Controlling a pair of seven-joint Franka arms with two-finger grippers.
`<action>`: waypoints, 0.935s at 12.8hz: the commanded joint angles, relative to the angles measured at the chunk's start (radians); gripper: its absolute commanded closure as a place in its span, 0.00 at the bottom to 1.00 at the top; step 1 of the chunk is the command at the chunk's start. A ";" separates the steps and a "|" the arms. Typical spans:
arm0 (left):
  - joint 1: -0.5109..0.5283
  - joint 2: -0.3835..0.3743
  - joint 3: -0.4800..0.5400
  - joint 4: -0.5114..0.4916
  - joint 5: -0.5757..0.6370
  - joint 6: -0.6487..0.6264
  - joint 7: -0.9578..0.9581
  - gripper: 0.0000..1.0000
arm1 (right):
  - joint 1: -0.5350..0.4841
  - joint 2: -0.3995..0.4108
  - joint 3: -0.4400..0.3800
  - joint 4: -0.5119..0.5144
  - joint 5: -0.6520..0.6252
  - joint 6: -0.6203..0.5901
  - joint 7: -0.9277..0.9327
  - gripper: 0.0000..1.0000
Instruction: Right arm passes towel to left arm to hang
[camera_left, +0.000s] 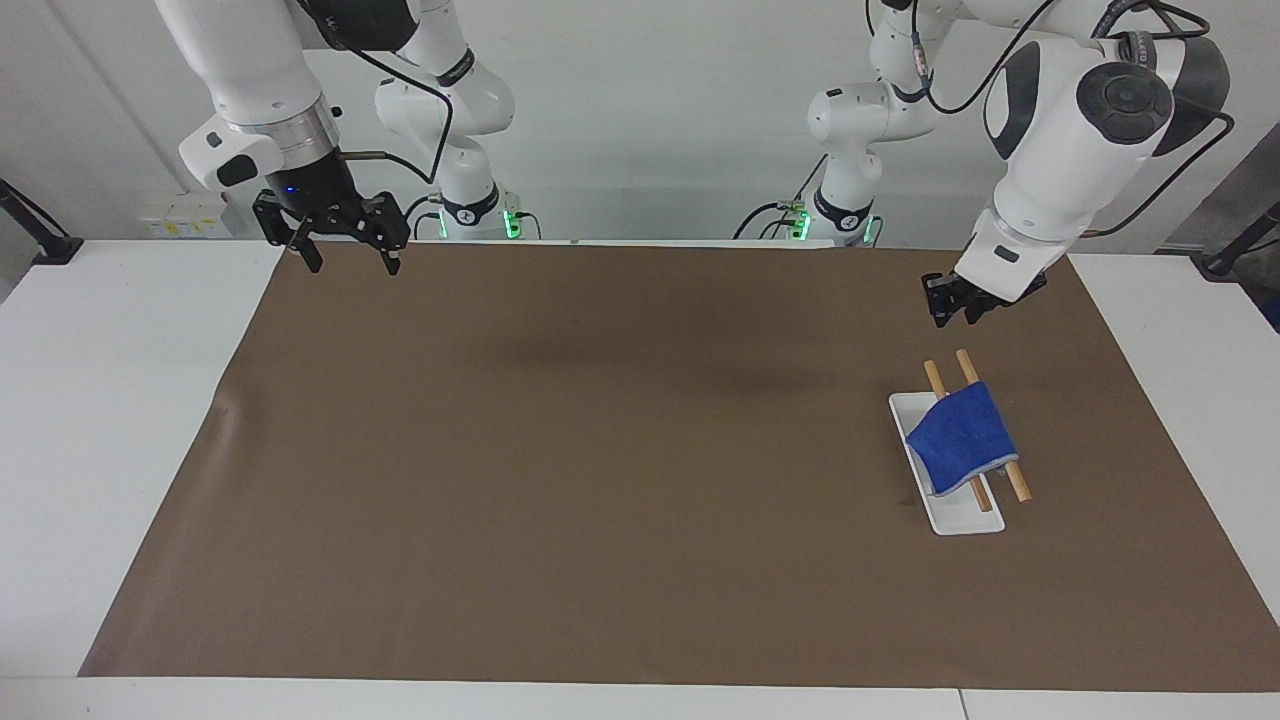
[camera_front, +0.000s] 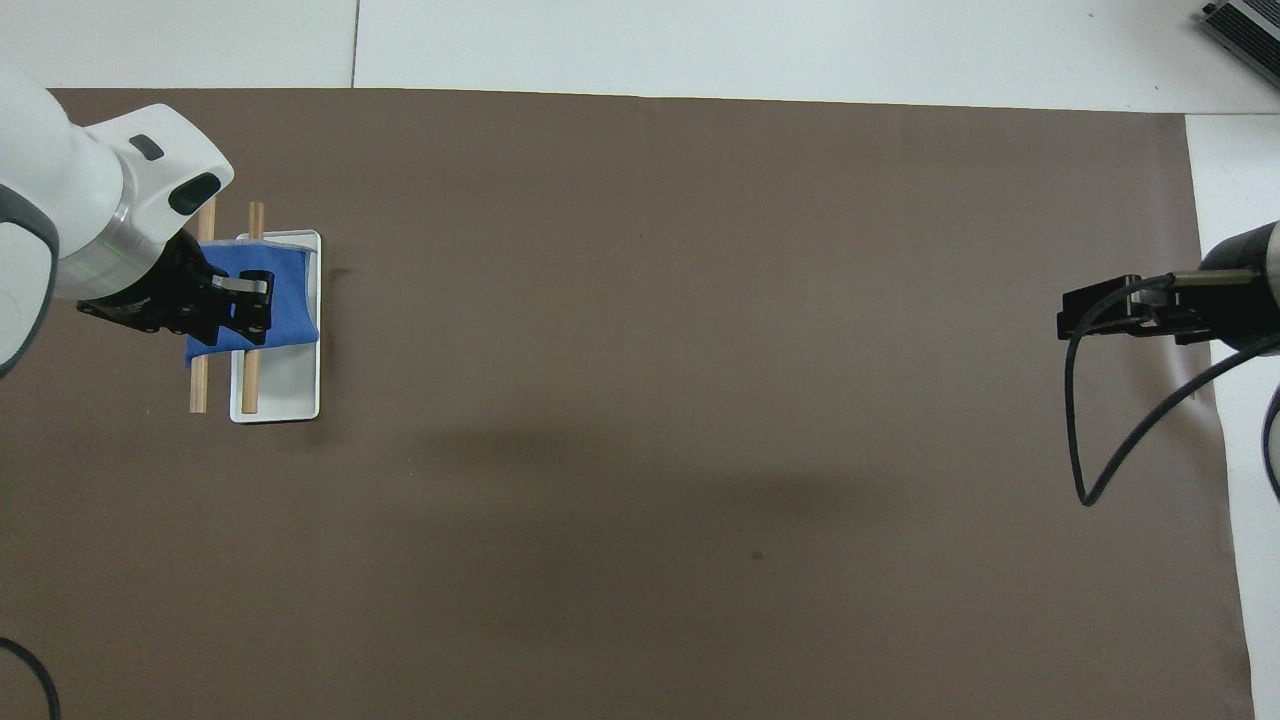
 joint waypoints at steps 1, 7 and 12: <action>0.000 0.001 0.007 0.021 0.010 -0.028 0.006 0.60 | -0.014 -0.022 0.008 -0.025 -0.004 0.007 -0.019 0.00; 0.008 -0.002 0.010 0.041 0.010 -0.021 0.004 0.46 | -0.014 -0.022 0.008 -0.025 -0.004 0.007 -0.019 0.00; 0.054 -0.042 0.003 0.015 -0.041 0.116 -0.017 0.00 | -0.014 -0.022 0.008 -0.025 -0.004 0.006 -0.019 0.00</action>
